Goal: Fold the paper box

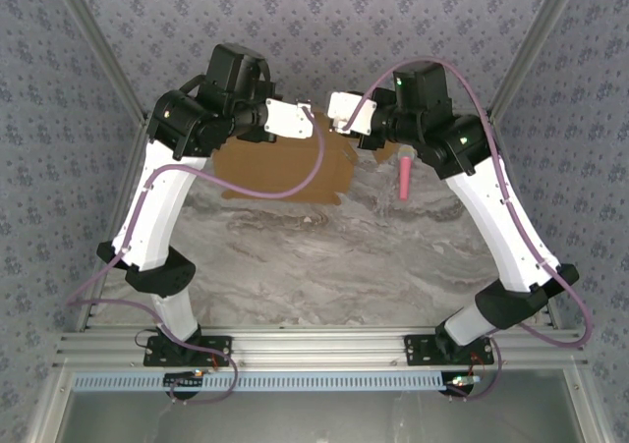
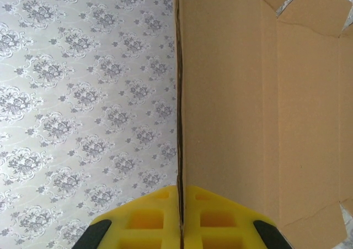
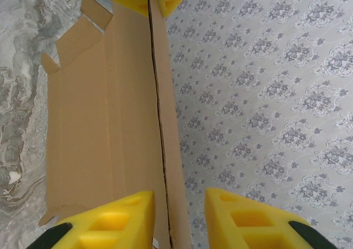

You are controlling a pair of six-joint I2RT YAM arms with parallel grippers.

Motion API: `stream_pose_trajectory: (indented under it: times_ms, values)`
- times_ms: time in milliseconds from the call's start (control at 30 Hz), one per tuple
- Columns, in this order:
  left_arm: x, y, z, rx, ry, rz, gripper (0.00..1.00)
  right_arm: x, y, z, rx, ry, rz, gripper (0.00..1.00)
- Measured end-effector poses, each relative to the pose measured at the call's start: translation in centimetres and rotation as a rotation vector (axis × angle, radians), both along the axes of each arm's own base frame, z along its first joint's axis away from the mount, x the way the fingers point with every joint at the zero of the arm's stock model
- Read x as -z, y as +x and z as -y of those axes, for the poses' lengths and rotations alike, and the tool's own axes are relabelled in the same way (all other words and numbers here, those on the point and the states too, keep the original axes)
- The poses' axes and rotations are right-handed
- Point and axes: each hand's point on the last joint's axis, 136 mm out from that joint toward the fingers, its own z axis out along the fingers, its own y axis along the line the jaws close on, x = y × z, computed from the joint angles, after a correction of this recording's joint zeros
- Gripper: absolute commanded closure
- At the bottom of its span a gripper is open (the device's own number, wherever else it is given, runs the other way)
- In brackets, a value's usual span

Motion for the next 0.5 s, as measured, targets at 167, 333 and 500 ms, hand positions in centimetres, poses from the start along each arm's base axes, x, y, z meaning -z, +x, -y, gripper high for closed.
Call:
stream_pose_trajectory:
  times_ms: [167,333,500]
  values:
    - [0.0,-0.1,0.1,0.006,-0.003,-0.002,1.0,0.2,0.3,-0.5,-0.017,-0.001,-0.011,0.75]
    - [0.0,-0.1,0.2,0.013,-0.007,-0.006,1.0,0.9,0.9,-0.8,-0.018,-0.014,-0.025,0.8]
    - [0.0,-0.2,0.4,0.018,-0.011,-0.006,0.99,1.1,1.4,-0.4,-0.008,-0.015,-0.031,0.88]
